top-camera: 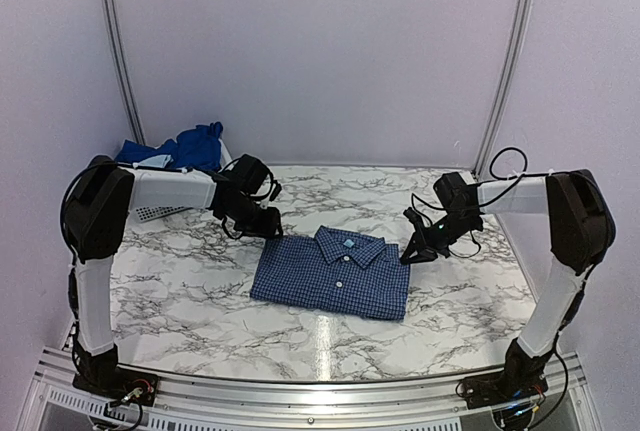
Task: Fold and stack the mixed laundry pile
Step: Adjust the square-folded shirt at the center of the board.
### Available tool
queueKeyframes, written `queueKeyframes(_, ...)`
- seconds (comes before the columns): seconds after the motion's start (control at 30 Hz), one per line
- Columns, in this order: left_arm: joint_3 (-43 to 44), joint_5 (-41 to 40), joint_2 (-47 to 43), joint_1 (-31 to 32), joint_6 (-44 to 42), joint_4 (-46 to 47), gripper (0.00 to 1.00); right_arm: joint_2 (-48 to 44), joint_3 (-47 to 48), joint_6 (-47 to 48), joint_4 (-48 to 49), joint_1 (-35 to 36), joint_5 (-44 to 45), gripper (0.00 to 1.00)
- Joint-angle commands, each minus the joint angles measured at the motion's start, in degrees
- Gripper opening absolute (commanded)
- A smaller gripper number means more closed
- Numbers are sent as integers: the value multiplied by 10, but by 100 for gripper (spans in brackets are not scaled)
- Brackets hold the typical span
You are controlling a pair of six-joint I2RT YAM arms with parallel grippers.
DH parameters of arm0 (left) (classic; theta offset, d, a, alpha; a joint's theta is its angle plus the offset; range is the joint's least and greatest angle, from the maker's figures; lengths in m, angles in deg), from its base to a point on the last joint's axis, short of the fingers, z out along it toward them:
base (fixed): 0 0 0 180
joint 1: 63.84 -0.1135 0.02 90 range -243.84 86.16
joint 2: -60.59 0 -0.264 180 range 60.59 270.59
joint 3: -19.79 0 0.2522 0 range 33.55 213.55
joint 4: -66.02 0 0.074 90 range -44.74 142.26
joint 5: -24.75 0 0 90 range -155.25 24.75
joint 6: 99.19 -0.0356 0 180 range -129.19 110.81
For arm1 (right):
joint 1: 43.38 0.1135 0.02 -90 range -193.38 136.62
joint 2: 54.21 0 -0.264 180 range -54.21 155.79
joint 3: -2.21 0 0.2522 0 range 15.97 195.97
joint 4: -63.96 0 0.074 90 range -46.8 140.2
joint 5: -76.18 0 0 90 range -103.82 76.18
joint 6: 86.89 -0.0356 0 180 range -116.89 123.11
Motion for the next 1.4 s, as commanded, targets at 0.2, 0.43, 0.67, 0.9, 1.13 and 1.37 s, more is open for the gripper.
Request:
queueKeyframes(0.2,11,24,20,-3,0,-11,35,-18,7,-2,4,2,-4,0)
queueKeyframes(0.43,3,45,20,-3,0,-11,12,-22,12,-1,1,5,-2,0)
queueKeyframes(0.67,-42,13,-86,-4,9,-10,0,-88,25,20,-18,12,-1,0)
queueKeyframes(0.9,-103,-6,-122,-26,22,13,0,-71,58,57,-15,11,20,0)
queueKeyframes(1.13,-121,-40,-60,-38,54,73,0,26,63,35,93,12,52,0)
queueKeyframes(1.37,-83,-71,-7,-38,71,76,0,99,84,7,134,16,81,0)
